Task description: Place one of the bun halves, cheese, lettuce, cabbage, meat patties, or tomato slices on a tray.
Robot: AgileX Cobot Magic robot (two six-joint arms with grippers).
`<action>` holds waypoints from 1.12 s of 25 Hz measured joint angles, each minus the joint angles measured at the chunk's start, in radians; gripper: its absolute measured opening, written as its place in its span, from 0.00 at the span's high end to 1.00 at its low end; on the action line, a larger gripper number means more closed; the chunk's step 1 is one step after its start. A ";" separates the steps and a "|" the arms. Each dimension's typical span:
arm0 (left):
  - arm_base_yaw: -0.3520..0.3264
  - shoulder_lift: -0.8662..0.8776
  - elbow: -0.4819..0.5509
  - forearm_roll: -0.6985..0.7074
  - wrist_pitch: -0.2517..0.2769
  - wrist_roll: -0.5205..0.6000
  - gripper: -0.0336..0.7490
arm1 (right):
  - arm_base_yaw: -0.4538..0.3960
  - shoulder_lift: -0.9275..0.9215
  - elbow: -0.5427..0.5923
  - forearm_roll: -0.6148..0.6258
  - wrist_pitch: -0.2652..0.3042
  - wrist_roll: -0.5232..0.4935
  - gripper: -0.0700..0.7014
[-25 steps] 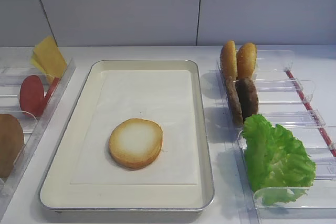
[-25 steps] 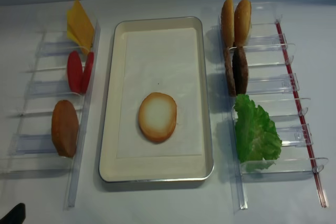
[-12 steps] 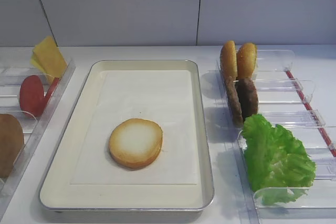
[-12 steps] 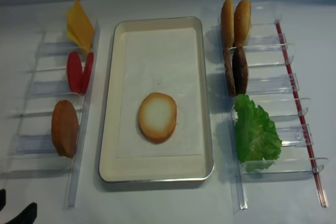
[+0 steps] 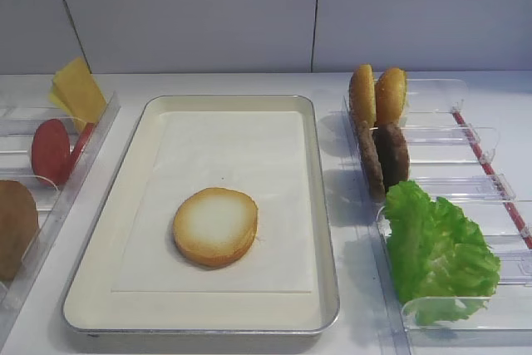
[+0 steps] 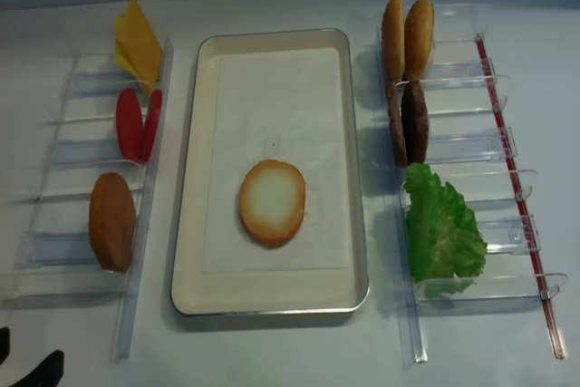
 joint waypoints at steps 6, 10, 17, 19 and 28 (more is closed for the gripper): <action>0.139 0.000 0.000 0.000 0.000 0.000 0.41 | 0.000 0.000 0.000 0.000 0.000 0.000 0.49; 0.238 0.000 0.000 0.000 0.000 0.000 0.41 | 0.000 0.000 0.000 0.000 0.000 0.000 0.49; 0.264 0.000 0.000 0.000 0.000 0.000 0.41 | 0.000 0.000 0.000 0.000 0.000 0.000 0.49; 0.264 0.000 0.000 0.000 0.000 0.000 0.41 | 0.000 0.000 0.000 0.000 0.000 0.000 0.49; 0.264 0.000 0.000 0.000 0.000 0.000 0.41 | 0.000 0.000 0.000 0.000 0.000 0.000 0.49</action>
